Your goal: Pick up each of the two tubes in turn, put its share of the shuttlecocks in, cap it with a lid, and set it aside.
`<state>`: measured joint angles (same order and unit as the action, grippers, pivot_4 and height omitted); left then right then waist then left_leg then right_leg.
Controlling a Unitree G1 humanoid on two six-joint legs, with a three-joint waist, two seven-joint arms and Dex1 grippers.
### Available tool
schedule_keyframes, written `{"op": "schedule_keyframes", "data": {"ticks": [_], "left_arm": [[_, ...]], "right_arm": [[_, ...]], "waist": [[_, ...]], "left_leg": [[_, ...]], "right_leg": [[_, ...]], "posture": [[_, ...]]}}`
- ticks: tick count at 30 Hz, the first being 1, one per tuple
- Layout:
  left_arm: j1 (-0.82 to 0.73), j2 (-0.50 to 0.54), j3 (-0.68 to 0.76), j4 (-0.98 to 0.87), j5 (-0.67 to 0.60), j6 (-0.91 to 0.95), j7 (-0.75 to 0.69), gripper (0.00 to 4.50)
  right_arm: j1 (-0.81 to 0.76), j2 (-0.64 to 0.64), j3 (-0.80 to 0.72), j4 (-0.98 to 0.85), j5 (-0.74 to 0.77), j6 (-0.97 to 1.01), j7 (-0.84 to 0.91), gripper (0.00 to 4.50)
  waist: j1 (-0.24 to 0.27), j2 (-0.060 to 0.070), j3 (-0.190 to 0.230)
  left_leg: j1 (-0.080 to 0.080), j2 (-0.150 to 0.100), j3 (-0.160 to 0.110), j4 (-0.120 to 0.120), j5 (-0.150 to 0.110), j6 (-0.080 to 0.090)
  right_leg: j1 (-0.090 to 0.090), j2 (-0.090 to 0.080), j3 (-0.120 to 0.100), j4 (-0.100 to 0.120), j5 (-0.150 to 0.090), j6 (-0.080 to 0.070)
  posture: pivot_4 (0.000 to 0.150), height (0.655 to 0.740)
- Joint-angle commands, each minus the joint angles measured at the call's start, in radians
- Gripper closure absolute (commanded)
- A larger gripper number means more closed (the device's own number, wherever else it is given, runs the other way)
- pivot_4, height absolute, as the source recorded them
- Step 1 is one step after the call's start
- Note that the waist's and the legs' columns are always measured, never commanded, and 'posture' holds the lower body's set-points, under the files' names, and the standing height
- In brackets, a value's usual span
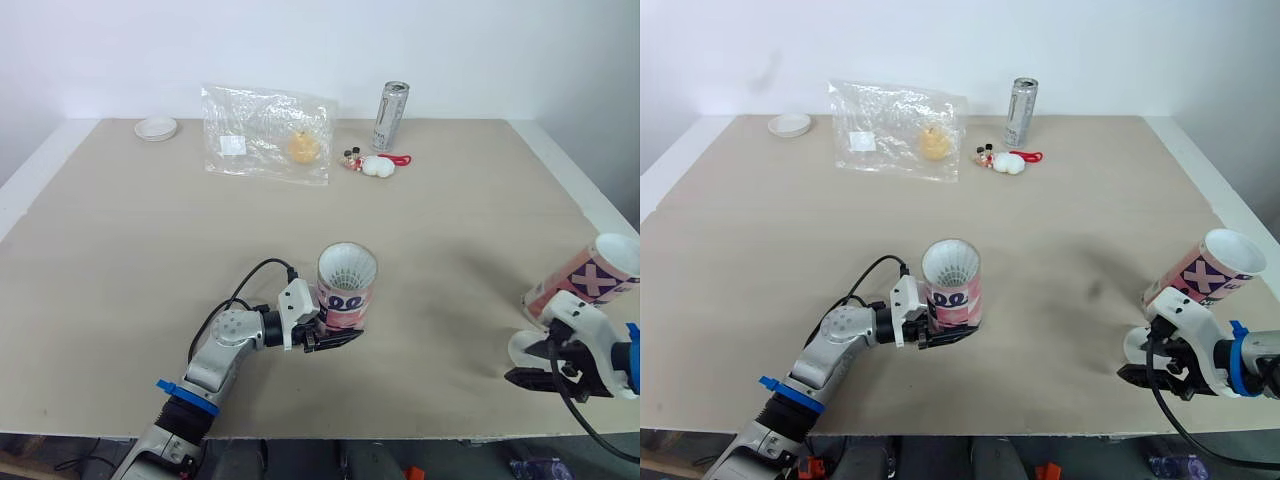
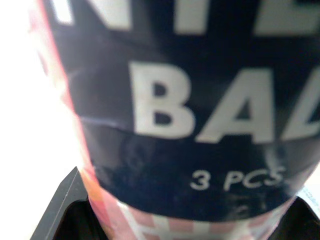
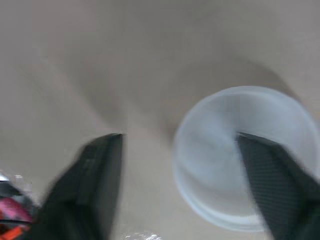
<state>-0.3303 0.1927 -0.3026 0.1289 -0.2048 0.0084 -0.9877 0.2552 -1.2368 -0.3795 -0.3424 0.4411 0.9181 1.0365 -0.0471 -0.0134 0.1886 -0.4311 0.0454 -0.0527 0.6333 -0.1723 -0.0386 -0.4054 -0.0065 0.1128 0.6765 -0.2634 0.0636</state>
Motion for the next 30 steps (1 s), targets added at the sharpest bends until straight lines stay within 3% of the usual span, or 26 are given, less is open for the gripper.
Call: {"op": "schedule_keyframes", "data": {"ticks": [1,4,5,15,21,26,30], "left_arm": [[-0.002,-0.001,0.007,-0.034,-0.020,-0.001,0.002,1.60],[-0.003,0.002,0.010,-0.035,-0.022,0.000,0.001,1.60],[-0.003,0.003,0.010,-0.034,-0.022,0.000,0.001,1.60],[-0.019,0.022,0.013,-0.009,-0.015,-0.013,-0.007,1.60],[-0.040,0.025,0.013,0.024,-0.012,-0.003,-0.010,1.60],[-0.094,0.012,0.012,0.083,0.000,0.004,-0.002,1.60],[-0.158,-0.001,0.013,0.169,0.029,0.004,0.023,1.60]], "right_arm": [[0.008,-0.007,0.043,0.014,-0.040,-0.043,0.003,2.87],[0.009,-0.008,0.062,0.022,-0.060,-0.069,0.010,4.38],[0.008,-0.008,0.066,0.025,-0.066,-0.078,0.012,4.45],[-0.040,0.005,0.078,0.033,-0.067,-0.152,0.047,4.45],[-0.169,-0.022,0.068,-0.042,-0.008,-0.245,0.146,4.45],[-0.385,-0.040,0.154,-0.054,-0.008,-0.372,0.208,4.45],[-0.634,-0.028,0.299,0.018,-0.106,-0.603,0.291,4.45]], "waist": [[0.000,-0.001,0.000],[0.000,-0.006,-0.002],[0.000,-0.008,-0.003],[-0.001,-0.014,-0.006],[0.000,-0.011,-0.006],[0.000,-0.010,-0.005],[0.000,-0.007,-0.004]], "left_leg": [[0.000,0.000,0.000,0.000,0.000,0.000],[0.000,0.000,0.000,0.000,0.000,0.000],[0.000,0.000,0.000,0.000,0.000,0.000],[0.001,0.001,0.000,0.001,0.000,0.000],[0.001,0.000,0.001,0.000,0.000,0.000],[0.000,0.000,0.001,0.000,0.000,0.000],[0.000,0.000,0.002,-0.001,0.000,0.000]], "right_leg": [[0.000,0.000,0.000,0.000,0.000,0.000],[0.000,0.000,0.000,0.000,0.000,0.000],[0.001,0.000,0.000,0.000,0.000,0.000],[0.002,0.000,0.000,-0.001,0.001,0.000],[0.001,0.000,0.000,-0.001,0.001,0.000],[0.001,0.000,0.000,-0.002,0.001,0.000],[0.000,0.000,0.000,-0.005,0.002,0.001]], "posture": [[0.150,0.7400],[0.150,0.7400],[0.150,0.7400],[0.150,0.7400],[0.150,0.7400],[0.150,0.7400],[0.150,0.7400]]}}
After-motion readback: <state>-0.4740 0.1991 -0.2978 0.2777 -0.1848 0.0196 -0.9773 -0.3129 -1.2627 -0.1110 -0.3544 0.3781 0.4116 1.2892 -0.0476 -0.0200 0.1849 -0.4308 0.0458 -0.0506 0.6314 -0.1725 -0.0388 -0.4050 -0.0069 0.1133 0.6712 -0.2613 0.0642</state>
